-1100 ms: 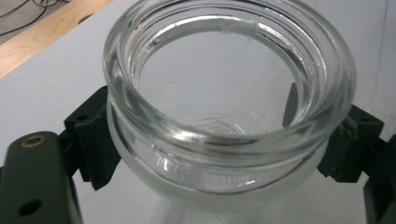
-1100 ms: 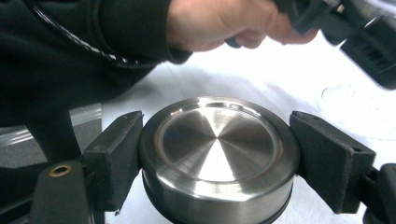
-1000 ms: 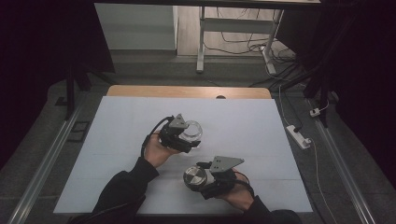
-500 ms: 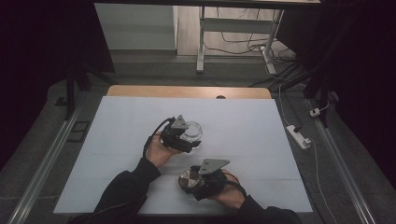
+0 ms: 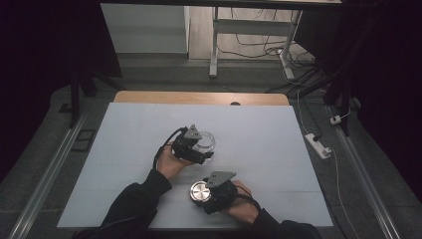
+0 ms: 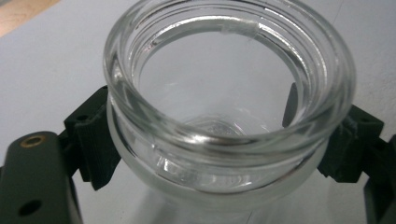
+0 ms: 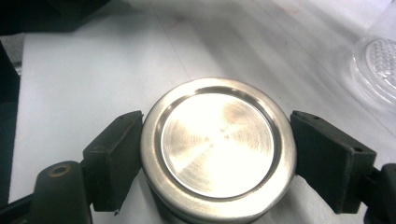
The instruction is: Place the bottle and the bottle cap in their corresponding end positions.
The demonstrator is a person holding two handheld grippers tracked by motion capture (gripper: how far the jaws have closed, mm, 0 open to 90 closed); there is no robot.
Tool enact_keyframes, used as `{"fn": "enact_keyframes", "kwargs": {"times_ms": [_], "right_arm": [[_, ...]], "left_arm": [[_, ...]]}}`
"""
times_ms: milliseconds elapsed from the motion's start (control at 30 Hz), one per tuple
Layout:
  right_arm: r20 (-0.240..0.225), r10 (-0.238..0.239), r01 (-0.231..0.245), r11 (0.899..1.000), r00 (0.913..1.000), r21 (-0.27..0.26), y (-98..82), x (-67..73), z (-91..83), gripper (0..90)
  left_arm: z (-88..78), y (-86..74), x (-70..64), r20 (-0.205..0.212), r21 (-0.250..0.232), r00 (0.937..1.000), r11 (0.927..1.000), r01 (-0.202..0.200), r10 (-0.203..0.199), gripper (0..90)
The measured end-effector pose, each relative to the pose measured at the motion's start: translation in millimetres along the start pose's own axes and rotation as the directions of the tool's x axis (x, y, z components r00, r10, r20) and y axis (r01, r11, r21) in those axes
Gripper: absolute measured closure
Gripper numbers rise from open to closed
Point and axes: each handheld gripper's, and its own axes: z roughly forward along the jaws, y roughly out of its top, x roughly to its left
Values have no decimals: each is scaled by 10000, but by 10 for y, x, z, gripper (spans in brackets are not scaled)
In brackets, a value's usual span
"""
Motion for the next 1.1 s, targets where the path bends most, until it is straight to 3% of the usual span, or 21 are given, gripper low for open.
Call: {"fn": "enact_keyframes", "kwargs": {"times_ms": [267,600,733,1100], "right_arm": [[5,167,-167,9998,9999,61,1,-11,-13,179],[78,421,-417,9983,9991,-408,53,-15,-119,123],[62,564,-559,9970,9984,-539,70,-23,-171,113],[141,961,-950,9935,9953,-634,87,-69,-298,92]], "left_arm": [[25,-50,29,196,-17,9994,9996,273,-272,155],[12,-63,31,191,32,9992,9994,340,-341,149],[7,-72,17,225,211,9994,9994,263,-268,93],[-91,-184,61,676,335,9944,9963,790,-811,17]]}}
